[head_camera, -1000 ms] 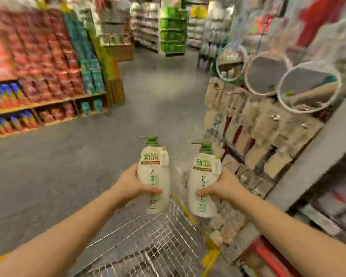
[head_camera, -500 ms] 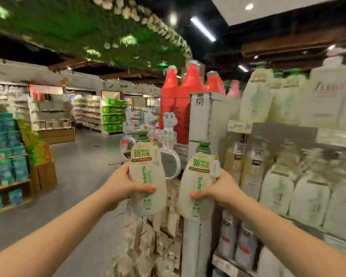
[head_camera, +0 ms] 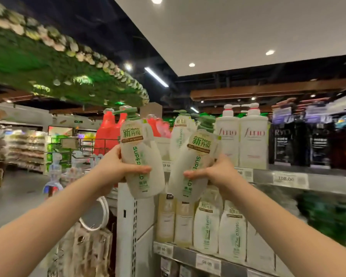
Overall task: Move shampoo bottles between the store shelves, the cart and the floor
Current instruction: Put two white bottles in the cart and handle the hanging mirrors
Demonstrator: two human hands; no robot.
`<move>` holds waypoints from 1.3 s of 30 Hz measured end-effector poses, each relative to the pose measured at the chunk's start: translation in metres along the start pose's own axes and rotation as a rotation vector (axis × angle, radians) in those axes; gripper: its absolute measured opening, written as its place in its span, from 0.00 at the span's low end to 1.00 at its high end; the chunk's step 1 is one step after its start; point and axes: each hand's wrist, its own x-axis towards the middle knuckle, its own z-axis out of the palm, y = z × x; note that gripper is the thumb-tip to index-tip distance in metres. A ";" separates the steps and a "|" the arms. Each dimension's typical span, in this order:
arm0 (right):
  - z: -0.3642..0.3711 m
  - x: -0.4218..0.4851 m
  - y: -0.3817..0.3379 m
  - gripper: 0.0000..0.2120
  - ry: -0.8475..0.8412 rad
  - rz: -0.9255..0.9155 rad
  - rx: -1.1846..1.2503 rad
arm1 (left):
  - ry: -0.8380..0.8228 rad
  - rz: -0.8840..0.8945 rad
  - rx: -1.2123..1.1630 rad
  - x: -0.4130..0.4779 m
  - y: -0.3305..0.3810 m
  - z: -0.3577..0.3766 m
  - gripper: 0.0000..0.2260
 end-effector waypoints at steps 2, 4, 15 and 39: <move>-0.012 0.009 -0.012 0.27 0.043 -0.035 0.007 | 0.010 0.032 -0.009 0.015 0.007 0.008 0.43; -0.020 0.022 -0.024 0.27 0.084 -0.083 -0.003 | 0.019 0.069 -0.033 0.031 0.013 0.014 0.40; -0.024 0.113 -0.033 0.33 0.266 -0.168 -0.329 | -0.004 0.204 -0.170 0.106 0.009 0.017 0.35; -0.010 0.178 -0.005 0.43 0.369 0.014 -1.029 | -0.308 0.112 -0.168 0.175 -0.039 0.036 0.30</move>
